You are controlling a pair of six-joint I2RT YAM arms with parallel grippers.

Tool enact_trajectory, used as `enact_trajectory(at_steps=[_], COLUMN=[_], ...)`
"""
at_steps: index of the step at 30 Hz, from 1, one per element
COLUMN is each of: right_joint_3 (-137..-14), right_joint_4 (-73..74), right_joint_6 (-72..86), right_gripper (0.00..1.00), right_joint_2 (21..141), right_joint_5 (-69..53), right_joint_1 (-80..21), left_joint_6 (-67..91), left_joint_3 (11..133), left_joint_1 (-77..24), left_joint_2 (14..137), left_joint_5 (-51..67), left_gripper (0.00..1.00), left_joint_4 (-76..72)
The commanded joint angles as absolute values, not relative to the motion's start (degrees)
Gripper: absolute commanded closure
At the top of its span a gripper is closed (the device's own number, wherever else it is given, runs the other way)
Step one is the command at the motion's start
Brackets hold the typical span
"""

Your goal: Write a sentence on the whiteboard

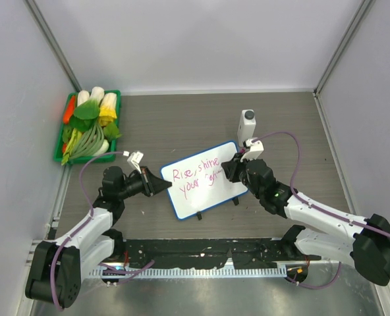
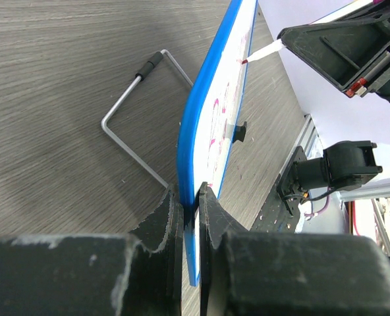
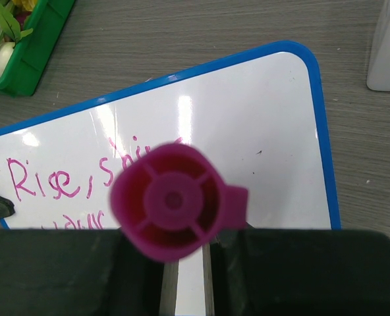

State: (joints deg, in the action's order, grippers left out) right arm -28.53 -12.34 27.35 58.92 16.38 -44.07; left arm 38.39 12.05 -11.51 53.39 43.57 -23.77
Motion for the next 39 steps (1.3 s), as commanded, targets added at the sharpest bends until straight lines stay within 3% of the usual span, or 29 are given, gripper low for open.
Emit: enact_trajectory(at_steps=[1,39], right_joint_3=[-29.2,-25.9], right_joint_4=[-12.7,-9.5], right_joint_6=[27.1,27.0], right_gripper=[0.98,0.99], right_joint_2=[58.3,57.0], right_joint_5=[16.6,16.7], right_joint_1=[-44.0,-43.9], left_joint_6=[34.2,34.2], left_joint_3=[11.9,11.8], left_joint_1=[-11.1,-11.1], left_joint_2=[53.5,53.2], left_joint_5=[40.5,40.3], left_gripper=[1.00,1.00], left_joint_4=[-25.4,-25.3])
